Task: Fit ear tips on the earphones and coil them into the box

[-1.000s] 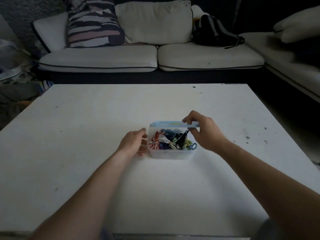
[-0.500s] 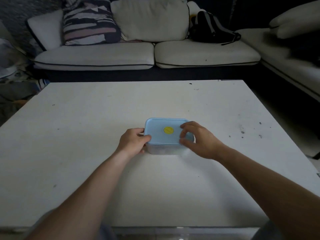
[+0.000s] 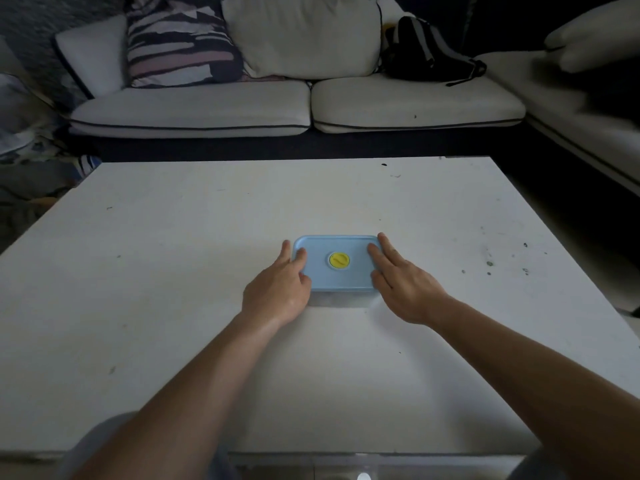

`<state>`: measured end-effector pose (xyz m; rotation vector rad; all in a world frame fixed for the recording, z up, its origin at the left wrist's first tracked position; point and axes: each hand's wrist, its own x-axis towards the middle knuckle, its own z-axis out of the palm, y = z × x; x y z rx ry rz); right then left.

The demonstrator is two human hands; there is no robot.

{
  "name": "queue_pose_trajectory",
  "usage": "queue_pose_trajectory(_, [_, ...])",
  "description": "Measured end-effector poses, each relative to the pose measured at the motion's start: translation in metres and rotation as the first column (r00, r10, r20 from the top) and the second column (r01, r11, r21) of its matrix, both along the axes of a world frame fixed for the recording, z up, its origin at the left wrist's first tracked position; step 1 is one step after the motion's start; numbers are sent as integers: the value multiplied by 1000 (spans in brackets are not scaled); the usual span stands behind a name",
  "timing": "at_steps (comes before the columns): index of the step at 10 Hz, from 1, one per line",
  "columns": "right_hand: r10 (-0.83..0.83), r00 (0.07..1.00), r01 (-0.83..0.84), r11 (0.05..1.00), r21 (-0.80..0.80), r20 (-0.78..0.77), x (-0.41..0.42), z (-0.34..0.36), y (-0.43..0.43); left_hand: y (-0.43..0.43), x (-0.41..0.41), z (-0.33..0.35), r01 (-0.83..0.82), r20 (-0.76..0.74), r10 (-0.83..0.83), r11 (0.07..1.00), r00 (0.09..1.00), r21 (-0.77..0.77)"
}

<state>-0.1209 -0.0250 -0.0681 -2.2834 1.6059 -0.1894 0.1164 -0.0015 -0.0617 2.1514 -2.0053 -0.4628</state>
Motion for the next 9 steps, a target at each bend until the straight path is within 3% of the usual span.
queue_pose_trajectory(2, [-9, 998, 9, 1000, -1, -63, 3, 3, -14, -14, -3, -4, 76, 109, -73, 997, 991, -18])
queue_pose_trajectory(4, [-32, 982, 37, 999, 20, -186, 18, 16, -50, -47, 2, 1, 73, 80, -76, 996, 994, 45])
queue_pose_trajectory(6, [-72, 975, 86, 995, 56, -210, 27, 16, -71, -71, 7, 5, 64, 53, -68, 996, 996, 67])
queue_pose_trajectory(8, [-87, 949, 100, 995, 27, -302, 33, 19, -70, -72, 5, 18, 82, 156, -75, 996, 985, -39])
queue_pose_trajectory(9, [-138, 944, 134, 990, -35, -299, 38, 23, -67, -74, 4, 17, 80, 129, -70, 994, 989, -71])
